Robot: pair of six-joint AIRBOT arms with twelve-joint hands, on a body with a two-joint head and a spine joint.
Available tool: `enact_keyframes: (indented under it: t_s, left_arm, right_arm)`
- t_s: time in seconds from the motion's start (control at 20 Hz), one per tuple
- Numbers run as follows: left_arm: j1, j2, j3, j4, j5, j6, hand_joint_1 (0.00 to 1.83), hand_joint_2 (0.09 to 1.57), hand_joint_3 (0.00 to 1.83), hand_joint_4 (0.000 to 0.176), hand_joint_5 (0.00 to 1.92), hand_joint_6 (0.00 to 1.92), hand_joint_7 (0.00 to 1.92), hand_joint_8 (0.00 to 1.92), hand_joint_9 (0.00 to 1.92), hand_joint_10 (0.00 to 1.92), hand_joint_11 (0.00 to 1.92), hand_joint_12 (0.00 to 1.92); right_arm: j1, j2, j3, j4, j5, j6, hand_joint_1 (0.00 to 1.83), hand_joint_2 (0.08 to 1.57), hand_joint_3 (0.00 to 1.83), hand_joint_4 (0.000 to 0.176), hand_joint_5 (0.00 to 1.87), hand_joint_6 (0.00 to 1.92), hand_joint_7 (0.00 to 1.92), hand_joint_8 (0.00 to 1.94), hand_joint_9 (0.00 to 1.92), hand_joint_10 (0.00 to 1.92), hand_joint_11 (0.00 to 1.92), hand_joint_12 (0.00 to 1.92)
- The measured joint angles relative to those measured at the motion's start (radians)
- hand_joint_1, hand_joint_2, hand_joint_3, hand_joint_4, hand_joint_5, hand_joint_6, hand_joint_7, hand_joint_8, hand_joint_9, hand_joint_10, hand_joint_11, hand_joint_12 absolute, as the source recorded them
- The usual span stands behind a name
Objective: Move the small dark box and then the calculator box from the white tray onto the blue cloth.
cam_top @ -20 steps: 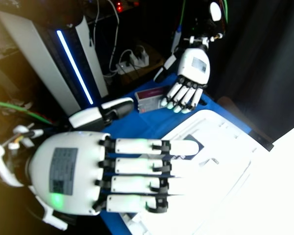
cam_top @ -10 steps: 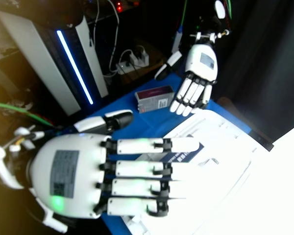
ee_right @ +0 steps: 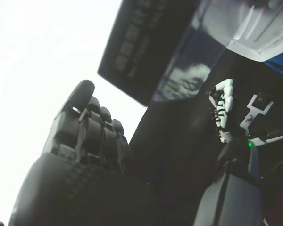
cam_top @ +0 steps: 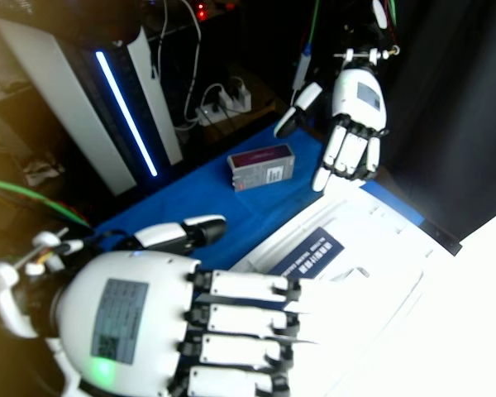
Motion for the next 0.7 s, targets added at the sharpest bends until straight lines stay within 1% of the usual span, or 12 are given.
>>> enact_keyframes:
  t_s: [0.05,0.1,0.15,0.2,0.25,0.3,0.35,0.4,0.5,0.55,0.6,0.7]
  left_arm:
    - [0.0,0.0,0.002,-0.011,0.001,0.008,0.69,0.81,0.0,0.0,0.33,0.0,0.36,0.0,0.41,0.0,0.0,1.38]
    - [0.0,0.0,0.004,-0.016,0.0,0.014,0.7,0.74,0.0,0.0,0.31,0.0,0.36,0.0,0.39,0.0,0.0,1.26]
    - [0.0,0.0,0.004,-0.02,-0.004,0.015,0.7,0.71,0.0,0.0,0.3,0.0,0.35,0.0,0.38,0.0,0.0,1.2]
    - [0.0,0.0,0.004,-0.023,-0.006,0.018,0.7,0.72,0.0,0.0,0.27,0.0,0.32,0.0,0.35,0.0,0.0,1.14]
    - [0.0,0.0,0.004,-0.023,-0.006,0.018,0.72,0.71,0.0,0.0,0.28,0.0,0.32,0.0,0.34,0.0,0.0,1.09]
    - [0.0,0.0,0.004,-0.026,-0.007,0.021,0.73,0.72,0.0,0.0,0.28,0.0,0.32,0.0,0.34,0.0,0.0,1.12]
    - [0.0,-0.002,0.004,-0.029,-0.008,0.021,0.73,0.72,0.0,0.0,0.28,0.0,0.33,0.0,0.35,0.01,0.0,1.16]
    - [0.0,-0.004,0.005,-0.032,-0.009,0.023,0.71,0.72,0.0,0.0,0.29,0.01,0.35,0.01,0.38,0.02,0.0,1.2]
    - [0.0,-0.005,0.005,-0.032,-0.015,0.026,0.69,0.7,0.0,0.0,0.3,0.0,0.36,0.01,0.39,0.02,0.0,1.18]
    - [0.0,-0.008,0.005,-0.035,-0.017,0.028,0.69,0.7,0.0,0.0,0.3,0.0,0.37,0.01,0.4,0.02,0.0,1.19]
    - [-0.001,-0.013,0.005,-0.039,-0.016,0.028,0.71,0.69,0.0,0.0,0.32,0.01,0.39,0.01,0.42,0.03,0.0,1.2]
    - [-0.001,-0.021,0.005,-0.034,-0.017,0.029,0.72,0.69,0.0,0.0,0.33,0.01,0.41,0.02,0.43,0.03,0.0,1.21]
  right_arm:
    - [0.002,-0.014,0.02,-0.026,-0.009,0.039,0.7,0.69,0.0,0.036,0.04,0.0,0.15,0.0,0.12,0.0,0.0,0.34]
    - [0.002,-0.039,0.057,-0.072,-0.023,0.097,0.7,0.69,0.0,0.034,0.05,0.0,0.16,0.0,0.06,0.03,0.0,0.07]
    - [0.002,-0.055,0.082,-0.106,-0.042,0.142,0.71,0.7,0.0,0.02,0.04,0.0,0.14,0.0,0.04,0.03,0.01,0.02]
    - [0.002,-0.063,0.092,-0.117,-0.059,0.155,0.73,0.7,0.0,0.009,0.04,0.0,0.15,0.0,0.07,0.03,0.07,0.04]
    - [0.002,-0.063,0.092,-0.118,-0.061,0.155,0.74,0.7,0.0,0.01,0.05,0.0,0.16,0.0,0.12,0.02,0.08,0.24]
    - [0.004,-0.063,0.096,-0.124,-0.064,0.159,0.73,0.71,0.0,0.017,0.06,0.0,0.17,0.0,0.15,0.01,0.02,0.51]
    - [0.01,-0.063,0.098,-0.139,-0.074,0.16,0.73,0.71,0.0,0.024,0.06,0.0,0.18,0.0,0.16,0.0,0.0,0.6]
    - [0.016,-0.063,0.103,-0.151,-0.088,0.161,0.73,0.7,0.0,0.028,0.08,0.0,0.16,0.0,0.17,0.0,0.0,0.65]
    - [0.023,-0.067,0.113,-0.177,-0.126,0.161,0.75,0.68,0.0,0.037,0.11,0.0,0.16,0.0,0.13,0.01,0.0,0.47]
    - [0.023,-0.07,0.119,-0.185,-0.144,0.161,0.75,0.68,0.0,0.031,0.12,0.0,0.16,0.0,0.13,0.01,0.0,0.5]
    - [0.024,-0.073,0.123,-0.199,-0.165,0.161,0.73,0.69,0.0,0.031,0.13,0.0,0.21,0.0,0.19,0.01,0.0,0.63]
    - [0.032,-0.077,0.123,-0.228,-0.192,0.162,0.73,0.69,0.0,0.044,0.14,0.0,0.26,0.0,0.26,0.01,0.0,0.8]
